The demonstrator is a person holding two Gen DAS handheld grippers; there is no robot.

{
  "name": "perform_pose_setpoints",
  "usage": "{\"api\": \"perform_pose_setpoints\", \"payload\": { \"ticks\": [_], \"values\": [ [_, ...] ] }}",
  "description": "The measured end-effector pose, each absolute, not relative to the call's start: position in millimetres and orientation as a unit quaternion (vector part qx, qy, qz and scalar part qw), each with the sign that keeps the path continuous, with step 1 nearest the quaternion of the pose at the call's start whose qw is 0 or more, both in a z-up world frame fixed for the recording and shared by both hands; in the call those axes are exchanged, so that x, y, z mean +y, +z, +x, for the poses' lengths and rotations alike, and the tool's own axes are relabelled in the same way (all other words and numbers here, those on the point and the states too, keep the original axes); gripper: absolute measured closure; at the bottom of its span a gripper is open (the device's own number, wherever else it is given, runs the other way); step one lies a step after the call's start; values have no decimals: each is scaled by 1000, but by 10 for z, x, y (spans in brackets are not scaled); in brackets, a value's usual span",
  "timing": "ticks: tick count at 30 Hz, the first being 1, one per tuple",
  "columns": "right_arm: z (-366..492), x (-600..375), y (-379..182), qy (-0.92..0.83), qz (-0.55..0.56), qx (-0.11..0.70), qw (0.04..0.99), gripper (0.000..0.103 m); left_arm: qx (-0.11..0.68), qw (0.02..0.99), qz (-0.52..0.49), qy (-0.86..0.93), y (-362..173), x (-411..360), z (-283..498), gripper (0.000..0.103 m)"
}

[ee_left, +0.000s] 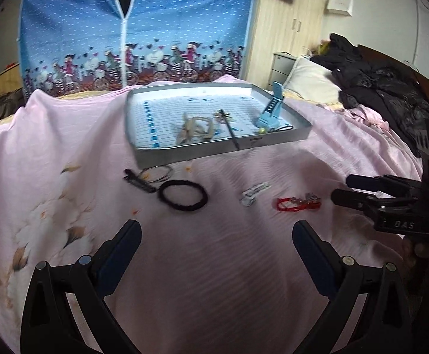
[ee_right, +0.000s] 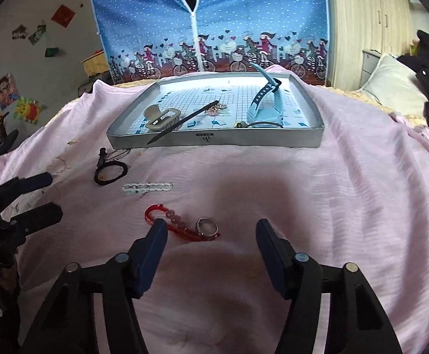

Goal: Organize jewelry
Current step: 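Grasp the white hair clip with the left tool while the right tool grasps the silver ring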

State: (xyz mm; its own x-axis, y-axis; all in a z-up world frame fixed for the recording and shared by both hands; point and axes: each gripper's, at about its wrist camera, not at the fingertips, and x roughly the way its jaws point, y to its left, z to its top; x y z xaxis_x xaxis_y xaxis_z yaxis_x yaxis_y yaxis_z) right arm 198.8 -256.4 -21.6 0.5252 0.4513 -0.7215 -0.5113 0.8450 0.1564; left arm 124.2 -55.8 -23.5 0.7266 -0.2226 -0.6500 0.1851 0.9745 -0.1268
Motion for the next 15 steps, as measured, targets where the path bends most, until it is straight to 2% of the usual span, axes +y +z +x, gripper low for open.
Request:
{"api": "perform_pose_setpoints", "payload": {
  "ticks": [2,4,13,15],
  "values": [
    [2060,-2587,-252,286,-28,404,868,53,361,923,-28,-126,-260,-593,1356,11],
    [2131,-2613,-294,297,-12,409,863,57,369,919,-30,-137,-286,-608,1473,23],
    [2238,-2614,-378,324,-1,416,850,68,399,899,-28,-179,-403,-691,1881,49],
    [2239,-2598,-389,327,-5,417,848,68,402,896,-28,-184,-426,-727,1956,49]
  ]
}}
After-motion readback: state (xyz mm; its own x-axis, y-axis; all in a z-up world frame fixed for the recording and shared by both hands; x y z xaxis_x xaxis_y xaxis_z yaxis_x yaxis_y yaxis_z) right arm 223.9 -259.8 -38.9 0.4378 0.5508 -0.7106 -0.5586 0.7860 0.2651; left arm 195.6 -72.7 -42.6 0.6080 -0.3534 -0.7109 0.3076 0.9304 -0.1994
